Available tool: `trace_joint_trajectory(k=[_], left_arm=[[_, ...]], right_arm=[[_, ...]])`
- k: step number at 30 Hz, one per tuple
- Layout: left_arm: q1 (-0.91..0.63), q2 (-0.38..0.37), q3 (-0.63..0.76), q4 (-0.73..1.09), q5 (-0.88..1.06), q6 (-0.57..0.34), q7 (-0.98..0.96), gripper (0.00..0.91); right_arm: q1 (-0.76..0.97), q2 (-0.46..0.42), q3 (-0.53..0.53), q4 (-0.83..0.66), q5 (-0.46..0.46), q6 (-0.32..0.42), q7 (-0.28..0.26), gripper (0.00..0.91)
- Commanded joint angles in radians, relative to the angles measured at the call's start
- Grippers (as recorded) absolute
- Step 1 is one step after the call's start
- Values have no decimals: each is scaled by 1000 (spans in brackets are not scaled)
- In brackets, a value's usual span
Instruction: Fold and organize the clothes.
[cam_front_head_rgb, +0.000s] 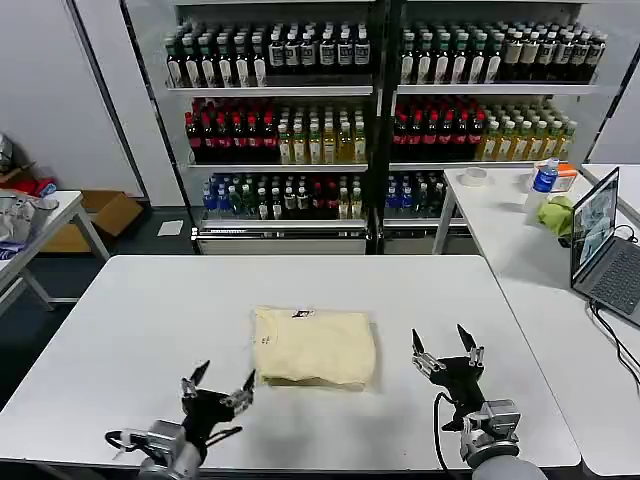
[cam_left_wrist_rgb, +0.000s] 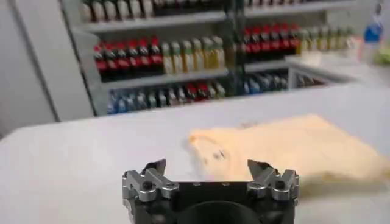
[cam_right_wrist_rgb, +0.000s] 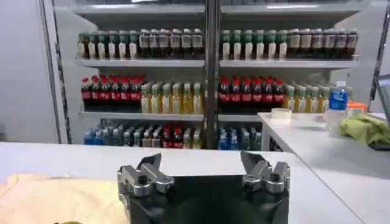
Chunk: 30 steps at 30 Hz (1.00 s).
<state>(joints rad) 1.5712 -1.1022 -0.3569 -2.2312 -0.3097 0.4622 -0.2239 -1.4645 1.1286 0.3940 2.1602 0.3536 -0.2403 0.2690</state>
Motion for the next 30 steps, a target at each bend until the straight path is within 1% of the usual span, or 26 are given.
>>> trace_joint_trajectory(k=[1, 14, 21, 30], left_arm=[[-21, 15, 167, 71, 102, 118, 17, 907], [-153, 7, 165, 155, -21, 119, -32, 907], [-186, -7, 142, 181, -50, 119, -41, 907], [-209, -6, 107, 190, -82, 119, -49, 907]], right_arm=[[-10, -10, 17, 5, 3, -3, 1, 907], [-20, -10, 28, 9, 4, -4, 2, 907], [-29, -11, 37, 14, 5, -4, 2, 907], [-30, -10, 37, 15, 4, -4, 2, 907]])
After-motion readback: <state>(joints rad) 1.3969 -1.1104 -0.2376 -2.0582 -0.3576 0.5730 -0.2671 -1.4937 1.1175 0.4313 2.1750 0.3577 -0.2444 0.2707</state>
